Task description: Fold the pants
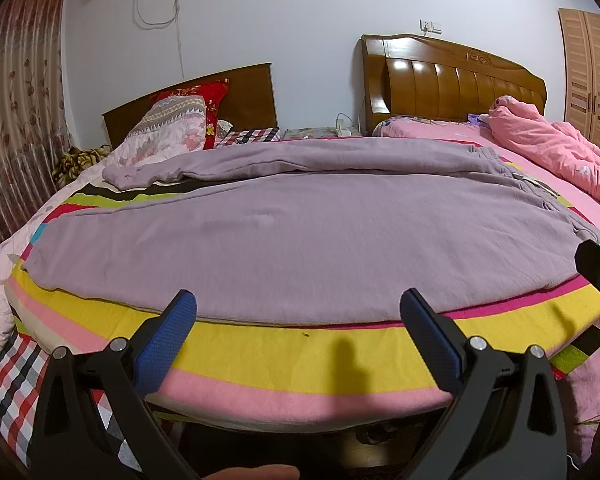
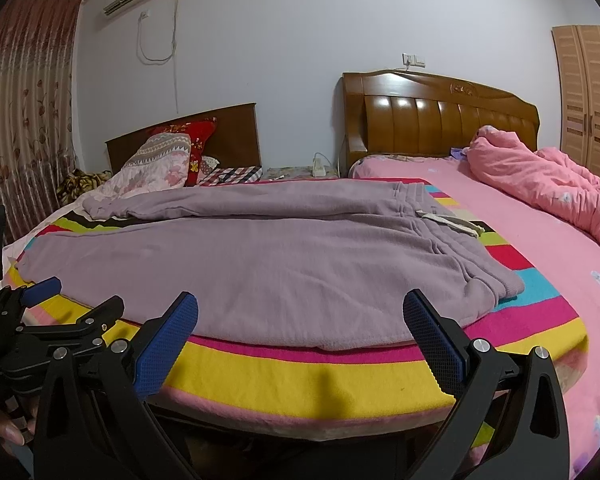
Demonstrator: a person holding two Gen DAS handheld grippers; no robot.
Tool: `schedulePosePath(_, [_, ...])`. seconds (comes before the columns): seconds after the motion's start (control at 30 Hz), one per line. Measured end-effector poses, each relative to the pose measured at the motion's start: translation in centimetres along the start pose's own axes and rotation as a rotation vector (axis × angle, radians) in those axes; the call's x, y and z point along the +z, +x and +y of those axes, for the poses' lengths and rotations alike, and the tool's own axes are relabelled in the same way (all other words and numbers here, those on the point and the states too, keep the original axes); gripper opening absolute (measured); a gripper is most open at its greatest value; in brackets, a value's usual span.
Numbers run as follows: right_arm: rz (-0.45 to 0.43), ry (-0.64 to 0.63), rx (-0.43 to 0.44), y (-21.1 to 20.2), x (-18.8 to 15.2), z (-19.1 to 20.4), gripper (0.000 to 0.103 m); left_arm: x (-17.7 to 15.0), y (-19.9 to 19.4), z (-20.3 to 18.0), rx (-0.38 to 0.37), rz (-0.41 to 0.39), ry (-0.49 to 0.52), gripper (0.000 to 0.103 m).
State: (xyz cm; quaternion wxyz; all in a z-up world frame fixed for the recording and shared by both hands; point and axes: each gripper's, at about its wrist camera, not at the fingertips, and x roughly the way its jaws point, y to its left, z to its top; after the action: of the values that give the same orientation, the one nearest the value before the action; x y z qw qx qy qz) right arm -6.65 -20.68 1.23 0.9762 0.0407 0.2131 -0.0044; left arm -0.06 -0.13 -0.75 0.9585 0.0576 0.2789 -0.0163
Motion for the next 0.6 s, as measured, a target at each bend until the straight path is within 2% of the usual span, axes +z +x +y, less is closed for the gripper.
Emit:
schedulePosePath(0.17, [0.002,0.001,0.0,0.03,-0.1,0.01,0.099,-0.71,-0.09,0.09,0.001,0.003,-0.009,0.102])
schedulePosePath(0.6, [0.015,0.01,0.003,0.21,-0.17,-0.09,0.099,-0.1,-0.29,0.3,-0.002,0.02,-0.016,0.102])
